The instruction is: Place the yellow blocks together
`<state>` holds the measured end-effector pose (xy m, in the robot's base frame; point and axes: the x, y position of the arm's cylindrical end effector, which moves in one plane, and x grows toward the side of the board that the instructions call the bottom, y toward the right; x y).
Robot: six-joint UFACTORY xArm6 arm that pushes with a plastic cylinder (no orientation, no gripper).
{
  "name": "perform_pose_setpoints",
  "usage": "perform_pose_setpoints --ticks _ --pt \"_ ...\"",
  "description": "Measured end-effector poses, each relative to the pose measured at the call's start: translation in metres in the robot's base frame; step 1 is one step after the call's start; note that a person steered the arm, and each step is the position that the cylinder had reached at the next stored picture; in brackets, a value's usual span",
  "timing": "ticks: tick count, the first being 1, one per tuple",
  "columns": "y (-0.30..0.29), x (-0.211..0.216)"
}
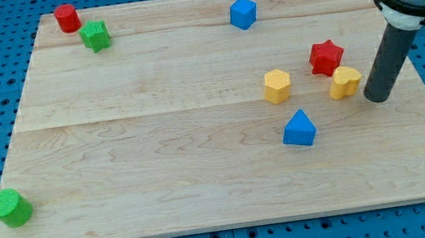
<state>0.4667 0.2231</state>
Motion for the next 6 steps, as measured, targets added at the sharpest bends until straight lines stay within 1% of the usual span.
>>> perform_pose_setpoints --ticks 2,3,4,5,6 --pt "-0.072 -0.007" --pt "-0.108 0.016" --pt "-0.158 0.005" --pt "-0.162 -0.022" --pt "-0.115 -0.034"
